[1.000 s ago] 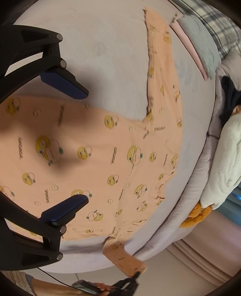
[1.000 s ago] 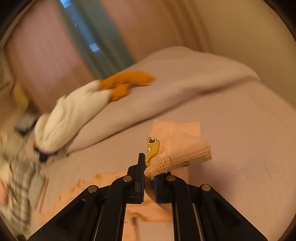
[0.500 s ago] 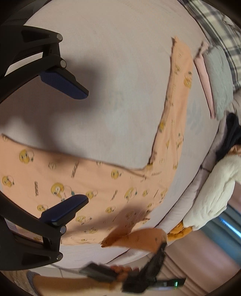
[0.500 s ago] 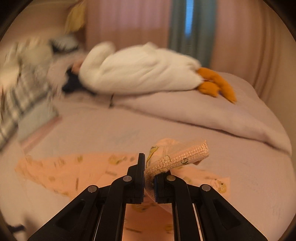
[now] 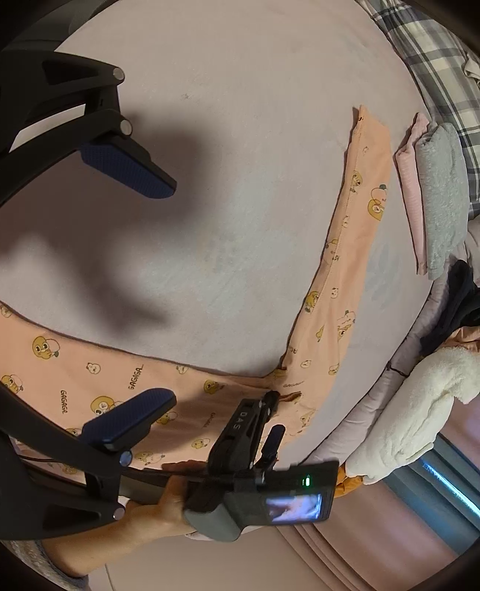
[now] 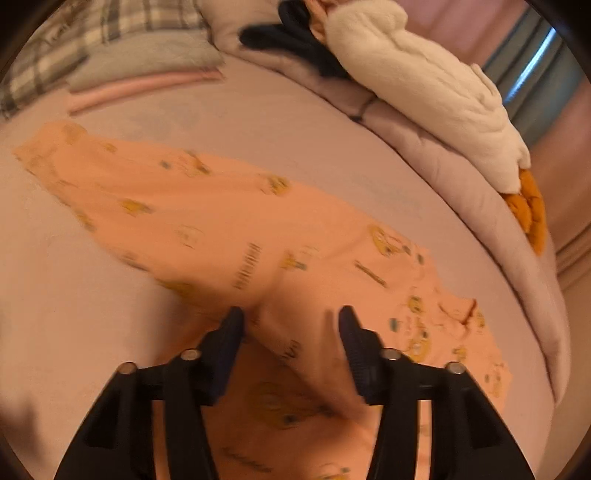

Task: Fold small clothes
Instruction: 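Lift the sleeve with the right tool, lay it across the shirt body, release, then grasp the other sleeve cuff with the left tool, fold it across the body, release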

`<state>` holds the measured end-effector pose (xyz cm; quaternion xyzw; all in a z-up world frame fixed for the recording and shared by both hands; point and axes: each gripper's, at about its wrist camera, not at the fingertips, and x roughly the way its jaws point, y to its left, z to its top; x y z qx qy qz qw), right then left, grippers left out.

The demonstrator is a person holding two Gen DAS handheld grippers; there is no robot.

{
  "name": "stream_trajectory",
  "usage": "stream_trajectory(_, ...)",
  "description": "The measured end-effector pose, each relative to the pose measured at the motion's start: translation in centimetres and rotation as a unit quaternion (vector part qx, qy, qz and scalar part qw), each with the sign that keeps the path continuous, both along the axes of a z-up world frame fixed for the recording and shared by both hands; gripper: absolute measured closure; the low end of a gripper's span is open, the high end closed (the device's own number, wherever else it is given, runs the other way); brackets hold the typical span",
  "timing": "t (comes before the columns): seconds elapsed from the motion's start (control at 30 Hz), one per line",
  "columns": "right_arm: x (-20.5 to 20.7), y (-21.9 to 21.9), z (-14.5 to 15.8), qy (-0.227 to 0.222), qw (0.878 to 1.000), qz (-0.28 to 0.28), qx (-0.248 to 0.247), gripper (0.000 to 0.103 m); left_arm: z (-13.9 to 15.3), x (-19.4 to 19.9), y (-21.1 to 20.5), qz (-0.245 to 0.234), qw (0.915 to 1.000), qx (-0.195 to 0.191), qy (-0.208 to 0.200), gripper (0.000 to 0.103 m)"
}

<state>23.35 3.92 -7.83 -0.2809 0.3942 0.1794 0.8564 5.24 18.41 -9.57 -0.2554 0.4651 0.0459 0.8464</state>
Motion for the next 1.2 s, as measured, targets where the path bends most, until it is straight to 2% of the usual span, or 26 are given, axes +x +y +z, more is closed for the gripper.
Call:
stream_trajectory(0.1,-1.0,-0.6,2.1,0.03,0.996,0.018,0.08,0.05,0.3,-0.2,0.5,0.006,1.0,-0.003,-0.003,0.0)
stream_trajectory(0.2,-1.1,-3.6,4.2,0.073,0.977,0.007,0.198,0.05,0.3,-0.3,1.3,0.016,0.9998,-0.01,-0.006,0.0)
stream_trajectory(0.27,-0.2,-6.3,4.2,0.108,0.958,-0.038,0.263,0.05,0.0,-0.4,1.8,0.022,0.9996,-0.017,-0.004,0.0)
stream_trajectory(0.33,1.1,-8.2,3.3,0.136,0.944,-0.088,0.286,0.054,-0.4,-0.3,2.4,0.028,0.9993,-0.026,-0.001,0.0)
stream_trajectory(0.4,1.6,-8.7,2.6,0.132,0.946,-0.11,0.277,0.071,-0.8,-0.3,3.1,0.035,0.9988,-0.033,0.002,0.0)
stream_trajectory(0.5,1.7,-7.1,1.6,0.133,0.949,-0.099,0.266,0.083,-1.0,-0.3,4.2,0.047,0.9983,-0.033,0.001,0.0)
stream_trajectory(0.67,2.2,-1.7,0.7,0.101,0.964,-0.057,0.24,0.084,-1.7,-0.3,7.0,0.084,0.9954,-0.046,-0.001,0.001)
stream_trajectory(0.7,2.3,-1.0,0.3,0.098,0.965,-0.063,0.233,0.084,-1.8,-0.4,7.7,0.09,0.9945,-0.052,-0.002,0.001)
stream_trajectory(0.77,3.0,0.7,-2.0,0.127,0.967,-0.067,0.209,0.084,-1.9,-0.3,8.8,0.102,0.9929,-0.061,-0.004,0.001)
stream_trajectory(0.87,2.1,1.7,-2.3,0.088,0.98,-0.052,0.169,0.084,-1.9,0.3,10.9,0.127,0.9886,-0.08,-0.014,0.001)
stream_trajectory(0.93,1.6,1.8,-1.6,0.093,0.979,-0.047,0.174,0.084,-1.8,0.7,12.5,0.15,0.9836,-0.097,-0.027,0.001)
stream_trajectory(1.03,0.2,0.6,-0.2,0.097,0.971,-0.047,0.215,0.084,-1.6,1.9,14.8,0.176,0.9752,-0.126,-0.046,0.001)
stream_trajectory(1.1,-1.0,-0.7,0.3,0.105,0.961,-0.05,0.25,0.084,-1.6,2.9,15.9,0.189,0.9718,-0.133,-0.048,0.001)
stream_trajectory(1.2,-2.4,-3.4,-0.1,0.112,0.954,-0.057,0.272,0.084,-2.0,4.4,17.5,0.207,0.9683,-0.134,-0.043,0.002)
